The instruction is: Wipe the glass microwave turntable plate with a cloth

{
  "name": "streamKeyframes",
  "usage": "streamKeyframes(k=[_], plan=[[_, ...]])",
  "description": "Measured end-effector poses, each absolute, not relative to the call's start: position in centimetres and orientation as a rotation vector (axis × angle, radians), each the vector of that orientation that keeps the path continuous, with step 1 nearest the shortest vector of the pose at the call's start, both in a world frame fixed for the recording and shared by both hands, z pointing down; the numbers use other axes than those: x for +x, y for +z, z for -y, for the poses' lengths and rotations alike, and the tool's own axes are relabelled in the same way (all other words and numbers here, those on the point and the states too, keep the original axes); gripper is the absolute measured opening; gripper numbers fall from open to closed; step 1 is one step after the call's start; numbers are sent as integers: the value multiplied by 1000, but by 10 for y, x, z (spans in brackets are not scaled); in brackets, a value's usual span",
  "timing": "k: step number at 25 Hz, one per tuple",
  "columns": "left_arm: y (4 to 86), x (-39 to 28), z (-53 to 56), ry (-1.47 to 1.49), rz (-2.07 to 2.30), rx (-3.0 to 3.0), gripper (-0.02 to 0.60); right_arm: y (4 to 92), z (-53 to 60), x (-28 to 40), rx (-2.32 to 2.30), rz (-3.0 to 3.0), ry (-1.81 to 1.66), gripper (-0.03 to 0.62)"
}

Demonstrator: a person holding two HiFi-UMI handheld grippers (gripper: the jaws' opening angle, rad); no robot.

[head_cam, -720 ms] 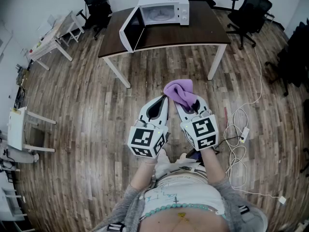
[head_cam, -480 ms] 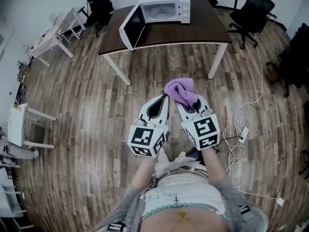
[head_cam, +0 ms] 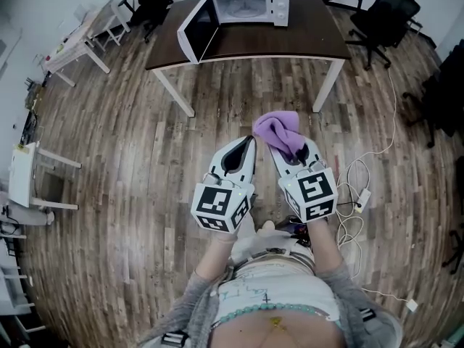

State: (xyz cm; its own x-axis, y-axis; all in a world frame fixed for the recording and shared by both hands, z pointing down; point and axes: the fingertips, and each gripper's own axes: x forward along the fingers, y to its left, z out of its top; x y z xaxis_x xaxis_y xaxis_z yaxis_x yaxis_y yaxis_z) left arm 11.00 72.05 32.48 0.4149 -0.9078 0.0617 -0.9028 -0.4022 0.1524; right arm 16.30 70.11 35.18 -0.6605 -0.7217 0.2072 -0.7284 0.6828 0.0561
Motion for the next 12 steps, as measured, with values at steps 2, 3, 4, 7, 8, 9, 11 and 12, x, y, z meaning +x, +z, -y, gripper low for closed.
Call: streamKeyframes(k=[2, 3, 4, 7, 8, 9, 11, 12], plan=[[328, 109, -715, -51, 1599, 2500, 11, 355, -696, 164, 1182, 2678, 62, 114], [329, 108, -711, -53, 1592, 2500, 11, 356, -693, 163, 1181, 2676, 71, 114], [329, 106, -707, -55, 1587, 2500, 11, 358, -688, 161, 1179, 2673, 77, 114], [330, 99, -689, -59, 1571, 2509, 11, 360, -674, 154, 1185, 2657, 79, 114], [329, 96, -683, -61, 1561, 2514, 11, 360, -668, 151, 1193, 2650, 81, 114], [328, 93, -675, -63, 1549, 2522, 11, 359, -662, 149, 1203, 2644, 82, 114], [323, 88, -659, -64, 1528, 2543, 11, 355, -646, 144, 1229, 2634, 79, 114], [321, 85, -650, -67, 1519, 2554, 11, 353, -636, 142, 1244, 2630, 74, 114]])
